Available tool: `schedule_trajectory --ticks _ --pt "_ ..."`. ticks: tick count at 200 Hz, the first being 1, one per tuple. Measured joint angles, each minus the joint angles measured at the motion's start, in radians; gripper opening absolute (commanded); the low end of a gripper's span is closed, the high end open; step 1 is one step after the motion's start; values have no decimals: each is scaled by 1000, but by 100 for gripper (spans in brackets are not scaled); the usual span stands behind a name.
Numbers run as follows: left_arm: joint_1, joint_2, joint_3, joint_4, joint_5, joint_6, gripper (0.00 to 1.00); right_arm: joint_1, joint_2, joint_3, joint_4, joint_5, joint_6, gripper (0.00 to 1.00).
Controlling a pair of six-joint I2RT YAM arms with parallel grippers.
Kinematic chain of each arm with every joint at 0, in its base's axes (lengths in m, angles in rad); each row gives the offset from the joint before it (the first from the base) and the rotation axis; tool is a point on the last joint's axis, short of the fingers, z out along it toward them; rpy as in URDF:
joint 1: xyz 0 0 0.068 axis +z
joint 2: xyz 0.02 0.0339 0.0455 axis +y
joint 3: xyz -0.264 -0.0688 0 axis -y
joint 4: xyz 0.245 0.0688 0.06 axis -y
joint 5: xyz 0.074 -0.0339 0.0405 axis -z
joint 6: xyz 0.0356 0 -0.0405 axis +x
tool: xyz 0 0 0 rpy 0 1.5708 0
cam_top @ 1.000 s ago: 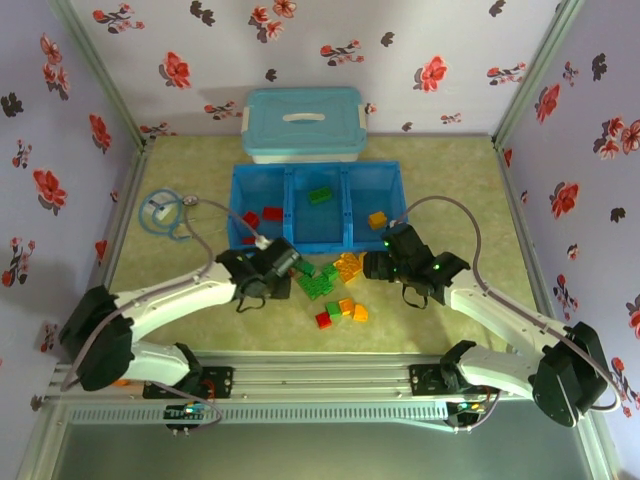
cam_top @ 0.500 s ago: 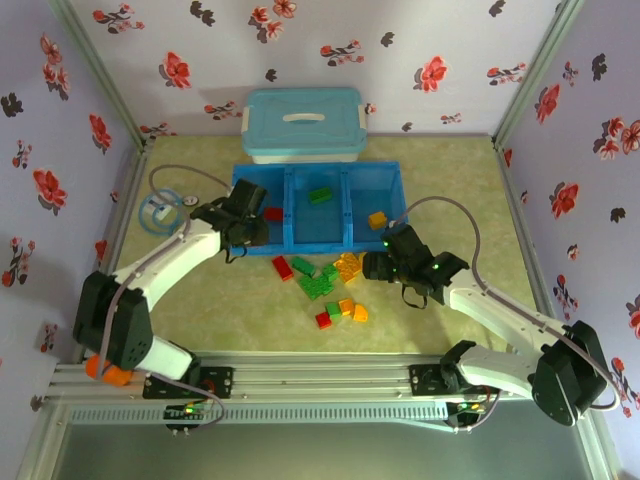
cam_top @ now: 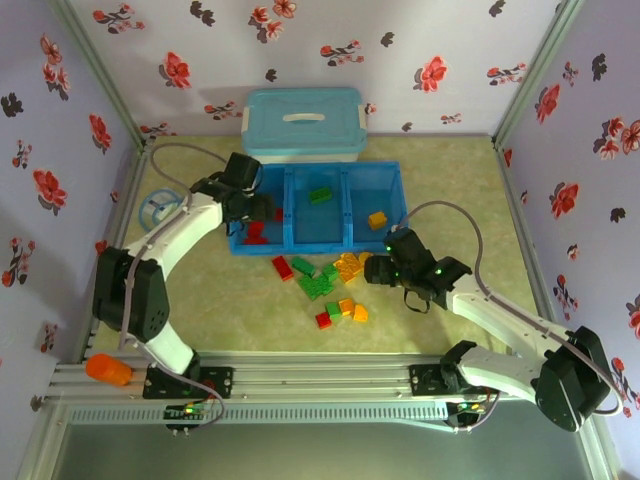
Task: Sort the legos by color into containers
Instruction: Place the lego in the container, then pick up the lego from the bottom-center of the table.
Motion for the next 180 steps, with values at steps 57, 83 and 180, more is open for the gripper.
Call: schedule_trajectory --ticks 57,83,180 --pt "-10 -281 -174 32 27 -8 74 69 39 24 -13 -16 -1 73" --pt "-20 -376 -276 49 34 -25 74 140 64 53 -16 -10 5 72" --pt "-33 -570 -521 58 46 -100 72 476 279 154 -42 56 161 70"
